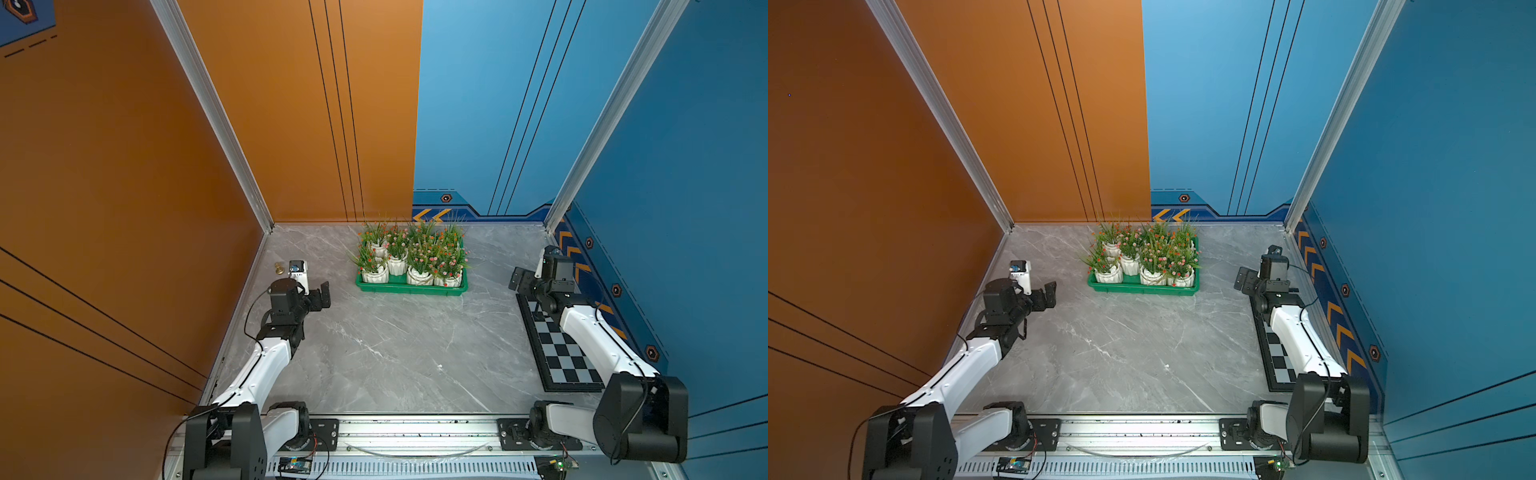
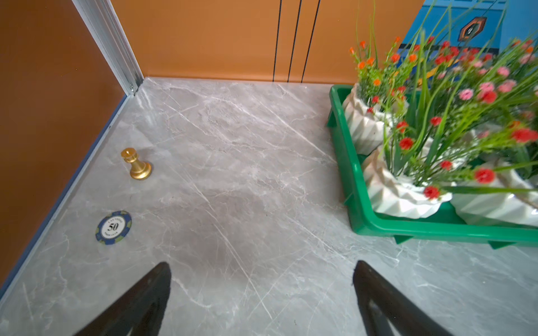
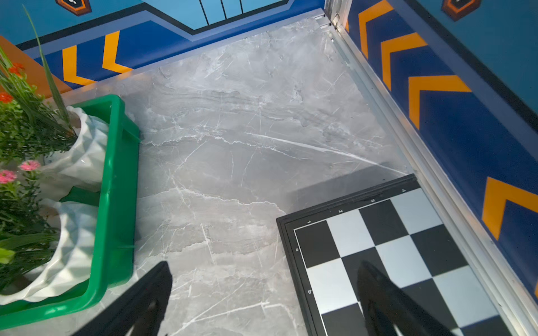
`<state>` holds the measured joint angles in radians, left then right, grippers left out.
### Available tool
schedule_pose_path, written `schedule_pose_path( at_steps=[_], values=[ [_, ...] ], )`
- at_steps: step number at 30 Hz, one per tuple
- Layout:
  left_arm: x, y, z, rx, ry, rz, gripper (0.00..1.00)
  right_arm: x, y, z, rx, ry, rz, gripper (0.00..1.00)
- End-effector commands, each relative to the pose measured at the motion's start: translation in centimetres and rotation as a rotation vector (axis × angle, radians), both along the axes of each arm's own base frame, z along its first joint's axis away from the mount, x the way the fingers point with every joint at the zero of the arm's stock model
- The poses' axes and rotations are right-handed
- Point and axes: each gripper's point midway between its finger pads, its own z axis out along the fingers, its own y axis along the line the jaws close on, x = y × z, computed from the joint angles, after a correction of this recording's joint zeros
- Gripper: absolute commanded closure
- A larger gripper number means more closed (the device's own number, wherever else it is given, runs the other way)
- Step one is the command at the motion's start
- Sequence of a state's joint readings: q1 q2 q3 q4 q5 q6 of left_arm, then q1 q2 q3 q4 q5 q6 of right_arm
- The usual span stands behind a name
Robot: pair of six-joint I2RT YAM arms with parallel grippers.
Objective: Put the potted gypsophila into the storage box
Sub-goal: Reset both arms
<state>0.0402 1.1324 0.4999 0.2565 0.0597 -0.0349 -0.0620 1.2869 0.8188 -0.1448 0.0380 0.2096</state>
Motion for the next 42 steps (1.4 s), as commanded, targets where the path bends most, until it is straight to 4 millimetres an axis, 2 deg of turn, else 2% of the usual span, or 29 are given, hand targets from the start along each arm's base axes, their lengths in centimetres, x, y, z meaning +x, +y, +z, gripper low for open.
schedule_pose_path(
  at_steps=[1,7,14,19,25,32,42],
  values=[
    [1.3,0.2,0.7,0.031,-0.096,0.0,0.02,1.5,0.3,0.4,-0.053,-0.112,0.073,0.0],
    [2.7,-0.3,-1.6,0.032,-0.095,-0.017,0.02,1.1,-0.1,-1.0,-0.092,-0.219,0.067,0.0],
    [3.6,-1.0,-4.3,0.055,-0.079,-0.052,0.02,0.1,-0.6,-4.4,-0.111,-0.215,0.068,0.0],
    [3.7,-0.9,-5.4,0.062,-0.089,-0.049,0.02,0.4,-0.1,-4.2,-0.091,-0.278,0.098,0.0],
    [3.6,-0.4,-5.8,0.064,-0.105,-0.013,0.02,1.1,0.1,-4.0,-0.038,-0.34,0.068,0.0],
    [3.6,-0.4,-5.8,0.068,-0.103,-0.009,0.02,1.3,1.8,-6.1,-0.124,-0.339,0.112,0.0],
    [3.6,-0.4,-5.9,0.069,-0.103,-0.008,0.02,1.5,2.4,-6.2,-0.152,-0.32,0.129,0.0]
  ],
)
